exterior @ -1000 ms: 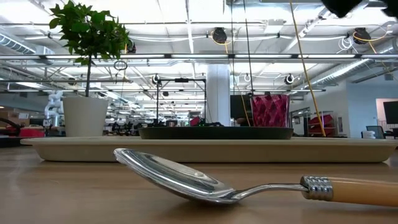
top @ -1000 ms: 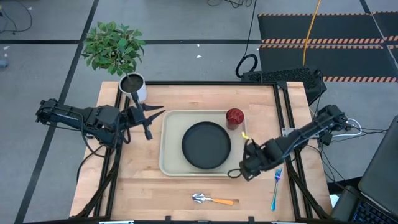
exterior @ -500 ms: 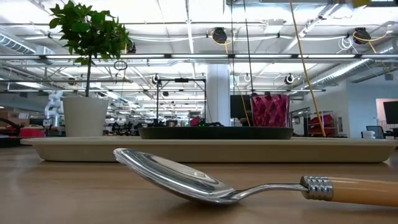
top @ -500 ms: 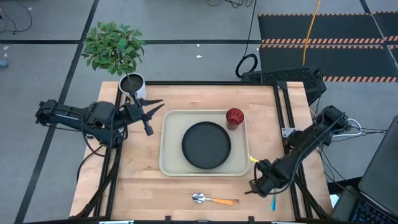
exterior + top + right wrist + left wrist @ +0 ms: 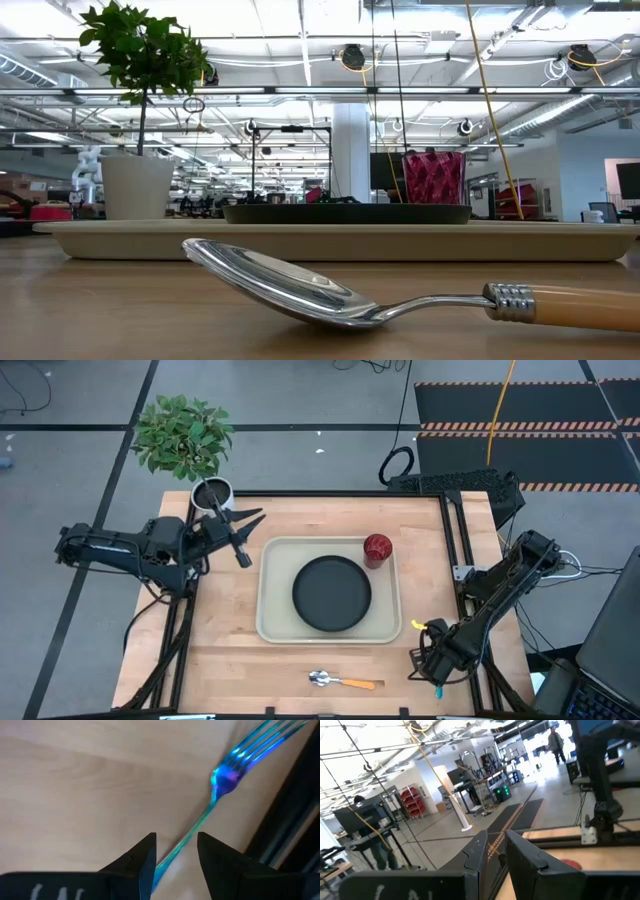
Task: Pick and place plate/cup/fork/spoon on tray
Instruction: Put the blue fork on the gray tray to the left of the black plate
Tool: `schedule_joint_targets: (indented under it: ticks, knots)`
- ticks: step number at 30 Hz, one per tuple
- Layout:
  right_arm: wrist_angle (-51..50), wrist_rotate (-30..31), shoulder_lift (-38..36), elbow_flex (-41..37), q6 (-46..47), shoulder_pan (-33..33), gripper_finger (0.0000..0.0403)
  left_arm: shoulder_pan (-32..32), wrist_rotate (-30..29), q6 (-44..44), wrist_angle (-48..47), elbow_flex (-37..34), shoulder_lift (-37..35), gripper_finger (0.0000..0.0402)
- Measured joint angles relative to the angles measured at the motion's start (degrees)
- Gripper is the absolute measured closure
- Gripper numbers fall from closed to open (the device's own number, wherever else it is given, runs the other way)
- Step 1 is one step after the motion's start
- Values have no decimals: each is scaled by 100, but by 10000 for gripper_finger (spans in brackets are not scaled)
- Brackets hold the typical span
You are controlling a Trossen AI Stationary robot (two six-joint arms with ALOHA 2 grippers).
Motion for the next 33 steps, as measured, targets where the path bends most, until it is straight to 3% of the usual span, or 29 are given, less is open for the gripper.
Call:
schedule_joint_targets:
  ticks: [19,30,33]
  knots:
    - [915,-42,1,-783,43,291,266,230,302,-120,94,0,60,332]
    - [943,-48,9,-801,-4,406,266,230,300,-183,48,0,60,332]
    - [1068,-304,127,-802,-114,420,266,230,302,-208,21,0,60,332]
